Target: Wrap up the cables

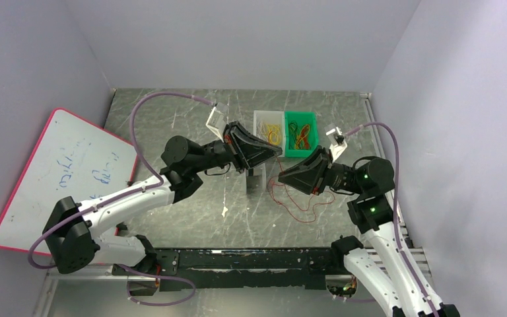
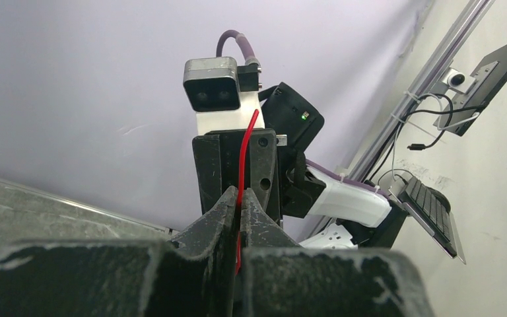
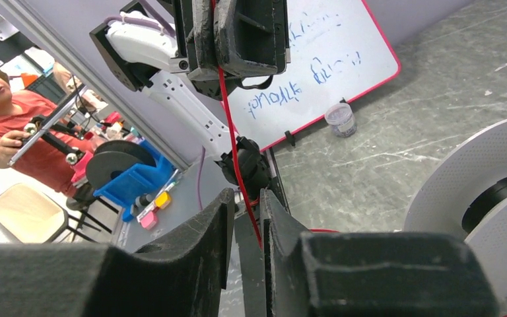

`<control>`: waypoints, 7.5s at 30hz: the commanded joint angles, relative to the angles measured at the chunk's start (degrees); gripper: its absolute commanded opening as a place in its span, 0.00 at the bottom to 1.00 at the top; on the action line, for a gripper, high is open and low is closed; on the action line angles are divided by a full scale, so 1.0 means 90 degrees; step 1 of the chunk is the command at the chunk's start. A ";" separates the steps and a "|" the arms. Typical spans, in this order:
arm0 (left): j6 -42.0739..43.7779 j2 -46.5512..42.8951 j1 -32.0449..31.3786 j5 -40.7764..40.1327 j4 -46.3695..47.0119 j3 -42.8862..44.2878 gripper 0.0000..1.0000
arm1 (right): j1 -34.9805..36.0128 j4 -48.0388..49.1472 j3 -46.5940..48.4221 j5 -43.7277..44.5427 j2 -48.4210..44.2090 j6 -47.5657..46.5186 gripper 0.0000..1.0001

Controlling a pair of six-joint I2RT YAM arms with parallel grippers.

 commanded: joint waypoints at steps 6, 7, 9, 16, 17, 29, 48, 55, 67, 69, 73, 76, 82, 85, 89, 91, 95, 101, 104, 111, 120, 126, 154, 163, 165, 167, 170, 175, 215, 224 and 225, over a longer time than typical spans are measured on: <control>-0.0046 0.0050 0.0026 -0.0068 0.0461 0.0129 0.07 | 0.0171 0.0127 -0.0089 0.0056 0.0089 -0.0089 0.11; -0.0040 0.0038 0.0032 -0.0078 0.0452 0.0119 0.07 | 0.0174 0.0024 -0.0066 0.0099 0.0106 -0.0156 0.02; -0.0020 -0.0005 0.0026 -0.0111 0.0402 0.0081 0.07 | 0.0192 -0.0216 0.0001 0.0187 0.0108 -0.0330 0.00; 0.0278 -0.0255 0.0032 -0.0425 -0.0048 -0.0030 0.34 | 0.0191 -0.1147 0.0441 0.0721 -0.0018 -0.0997 0.00; 0.0342 -0.0312 0.0035 -0.0502 -0.0123 -0.0061 0.43 | 0.0187 -0.1334 0.0558 0.0819 -0.0010 -0.1123 0.00; 0.1359 -0.1243 0.0028 -0.3335 -0.3840 0.0069 0.73 | 0.0186 -0.4191 0.2255 0.3386 0.0454 -0.2979 0.00; 0.1720 0.0691 0.0028 -0.5498 -0.8491 0.1879 0.72 | 0.0213 -0.5801 0.3491 0.5215 0.1743 -0.3563 0.00; 0.1865 0.1394 0.0034 -0.5454 -0.8750 0.2228 0.69 | 0.0380 -0.6006 0.3595 0.5795 0.1930 -0.3550 0.00; 0.2027 0.1831 0.0026 -0.5671 -0.9196 0.2543 0.40 | 0.0891 -0.6098 0.3676 0.6282 0.2150 -0.3547 0.00; 0.2074 0.1833 0.0027 -0.5738 -0.9288 0.2582 0.35 | 0.1044 -0.6100 0.3691 0.6449 0.2213 -0.3527 0.00; 0.2185 0.1807 0.0022 -0.5816 -0.9461 0.2606 0.16 | 0.1397 -0.6076 0.3715 0.6709 0.2323 -0.3502 0.00; 0.2364 0.1734 0.0027 -0.5820 -0.9556 0.2583 0.07 | 0.1619 -0.6048 0.3725 0.6910 0.2427 -0.3560 0.00; 0.2985 0.1453 0.0006 -0.5929 -0.9741 0.2386 0.07 | 0.2090 -0.5697 0.3557 0.7175 0.2468 -0.4012 0.00; 0.3295 0.1191 -0.0002 -0.5965 -0.9797 0.2223 0.07 | 0.2234 -0.5460 0.3433 0.7367 0.2539 -0.4395 0.00; 0.3707 0.0737 -0.0007 -0.5897 -0.9708 0.1859 0.07 | 0.2387 -0.5026 0.3079 0.7228 0.2588 -0.5011 0.00; 0.3890 0.0486 -0.0007 -0.5774 -0.9604 0.1621 0.07 | 0.2429 -0.4891 0.2904 0.6941 0.2652 -0.5568 0.00; 0.4240 -0.0066 -0.0008 -0.5432 -0.9493 0.1155 0.07 | 0.2429 -0.4921 0.2878 0.7012 0.2908 -0.6167 0.00; 0.4690 -0.0898 0.0000 -0.4826 -0.9078 0.0343 0.07 | 0.2430 -0.5109 0.2658 0.7078 0.3034 -0.7466 0.00; 0.4949 -0.1202 0.0039 -0.4375 -0.8804 0.0049 0.07 | 0.2435 -0.5395 0.2638 0.6854 0.3083 -0.8136 0.00; 0.5261 -0.1224 0.0200 -0.3687 -0.8344 -0.0144 0.07 | 0.2573 -0.5869 0.2676 0.5533 0.2966 -1.0208 0.00; 0.5236 -0.0830 0.0261 -0.3398 -0.8113 -0.0366 0.07 | 0.2647 -0.6033 0.3158 0.5239 0.3553 -1.1464 0.00; 0.5087 -0.0853 0.0332 -0.3558 -0.8148 -0.0403 0.12 | 0.2766 -0.5904 0.3172 0.5253 0.3665 -1.1596 0.00; 0.4512 -0.1848 0.0376 -0.3617 -0.8337 -0.0625 0.45 | 0.3220 -0.4962 0.2731 0.6089 0.3997 -1.1557 0.00; 0.4438 -0.1686 0.0383 -0.3510 -0.8214 -0.0523 0.50 | 0.3652 -0.4735 0.2673 0.5855 0.4099 -1.1370 0.00; 0.4434 -0.1608 0.0381 -0.3463 -0.8211 -0.0520 0.51 | 0.3756 -0.4708 0.2694 0.5827 0.4161 -1.1337 0.00; 0.4446 -0.1528 0.0397 -0.3448 -0.8215 -0.0512 0.52 | 0.3882 -0.4698 0.2717 0.5845 0.4234 -1.1302 0.00; 0.4455 -0.1506 0.0413 -0.3402 -0.8198 -0.0520 0.52 | 0.3991 -0.4623 0.2693 0.5822 0.4299 -1.1258 0.00; 0.4477 -0.1505 0.0436 -0.3455 -0.8217 -0.0581 0.47 | 0.4077 -0.4509 0.2651 0.5848 0.4322 -1.1200 0.00; 0.4677 -0.1550 0.0450 -0.3303 -0.8175 -0.0775 0.07 | 0.4058 -0.3234 0.2077 0.6421 0.4456 -1.0387 0.03; 0.4558 -0.1646 0.0453 -0.3603 -0.8226 -0.0692 0.07 | 0.3954 -0.2344 0.1321 0.7224 0.3746 -0.9493 0.33; 0.4546 -0.1670 0.0450 -0.3654 -0.8229 -0.0689 0.07 | 0.3940 -0.2240 0.1220 0.7306 0.3603 -0.9384 0.37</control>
